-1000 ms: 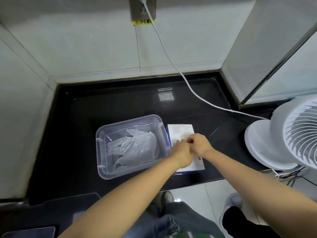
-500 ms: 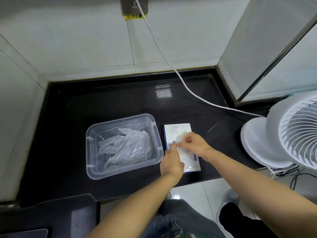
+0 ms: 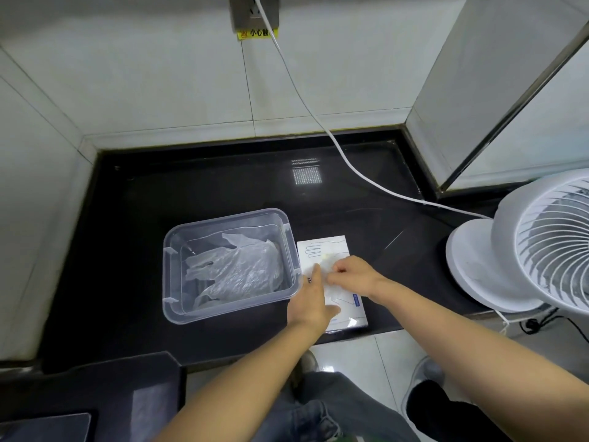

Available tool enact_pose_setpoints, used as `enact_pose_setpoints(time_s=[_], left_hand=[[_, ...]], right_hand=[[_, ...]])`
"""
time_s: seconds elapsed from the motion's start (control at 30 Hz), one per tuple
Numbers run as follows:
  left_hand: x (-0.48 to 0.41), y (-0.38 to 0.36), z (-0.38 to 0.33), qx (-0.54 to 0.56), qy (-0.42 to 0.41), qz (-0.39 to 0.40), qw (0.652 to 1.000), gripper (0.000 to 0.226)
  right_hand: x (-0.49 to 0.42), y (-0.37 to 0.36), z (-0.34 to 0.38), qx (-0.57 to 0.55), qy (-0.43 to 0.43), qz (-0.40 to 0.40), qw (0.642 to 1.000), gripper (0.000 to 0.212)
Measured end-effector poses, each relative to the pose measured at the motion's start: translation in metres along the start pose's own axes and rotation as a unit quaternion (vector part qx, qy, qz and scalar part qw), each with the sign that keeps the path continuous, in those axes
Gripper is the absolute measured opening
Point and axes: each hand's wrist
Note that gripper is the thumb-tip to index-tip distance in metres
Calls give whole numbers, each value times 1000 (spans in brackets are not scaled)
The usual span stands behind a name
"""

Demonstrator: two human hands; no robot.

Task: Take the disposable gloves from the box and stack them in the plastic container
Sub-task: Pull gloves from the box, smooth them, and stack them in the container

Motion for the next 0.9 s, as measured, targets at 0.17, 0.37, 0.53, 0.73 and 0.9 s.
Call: enact_pose_setpoints(time_s=[0.17, 0.37, 0.53, 0.73, 0.9], left_hand=[[6, 0, 3, 4, -2, -17, 1000, 90], [14, -4, 8, -27, -10, -31, 999, 86], [18, -2, 11, -56, -7, -39, 998, 84], [21, -2, 14, -88, -12, -12, 996, 85], [19, -1, 15, -100, -17, -11, 995, 87]], right_hand=[[12, -4, -2, -155, 21, -45, 987, 14], [8, 3, -3, 5, 14, -24, 1000, 23], [15, -11, 0, -233, 53, -90, 967, 11], [17, -6, 4, -88, -6, -33, 996, 23], [37, 5, 34, -236, 128, -217, 938, 13]])
Point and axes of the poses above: each hand's wrist, its own x-axis away from the middle knuckle, its own y-axis out of the back of the hand, z = x × y, and after that the axes turned 1 degree about x, right-handed
